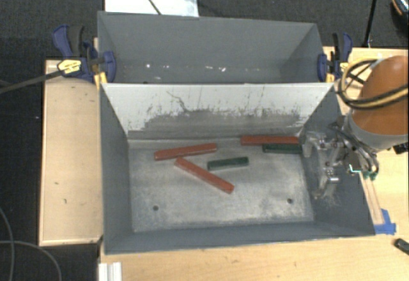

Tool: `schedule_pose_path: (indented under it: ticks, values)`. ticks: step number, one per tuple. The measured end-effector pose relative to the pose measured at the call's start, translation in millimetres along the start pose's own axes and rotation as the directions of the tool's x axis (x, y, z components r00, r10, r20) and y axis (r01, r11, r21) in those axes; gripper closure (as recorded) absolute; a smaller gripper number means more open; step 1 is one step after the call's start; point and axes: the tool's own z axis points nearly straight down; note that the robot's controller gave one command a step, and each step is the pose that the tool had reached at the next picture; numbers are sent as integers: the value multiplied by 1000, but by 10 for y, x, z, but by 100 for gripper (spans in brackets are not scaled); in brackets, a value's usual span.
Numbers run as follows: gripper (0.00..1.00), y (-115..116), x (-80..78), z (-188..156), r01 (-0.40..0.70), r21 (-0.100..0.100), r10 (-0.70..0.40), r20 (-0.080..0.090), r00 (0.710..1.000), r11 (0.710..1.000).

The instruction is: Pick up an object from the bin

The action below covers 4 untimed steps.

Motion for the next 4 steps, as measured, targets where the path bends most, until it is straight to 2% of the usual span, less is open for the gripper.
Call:
schedule_pose_path:
  ticks: [1,2,3,4]
  values:
    - [0,435,-553,918,134,0,-134,7,991,991]
    - [0,1152,-500,900,144,-3,-144,6,990,990]
    - [0,1432,-726,894,198,2,-198,12,980,980]
    - [100,1416,-719,895,200,3,-200,10,980,980]
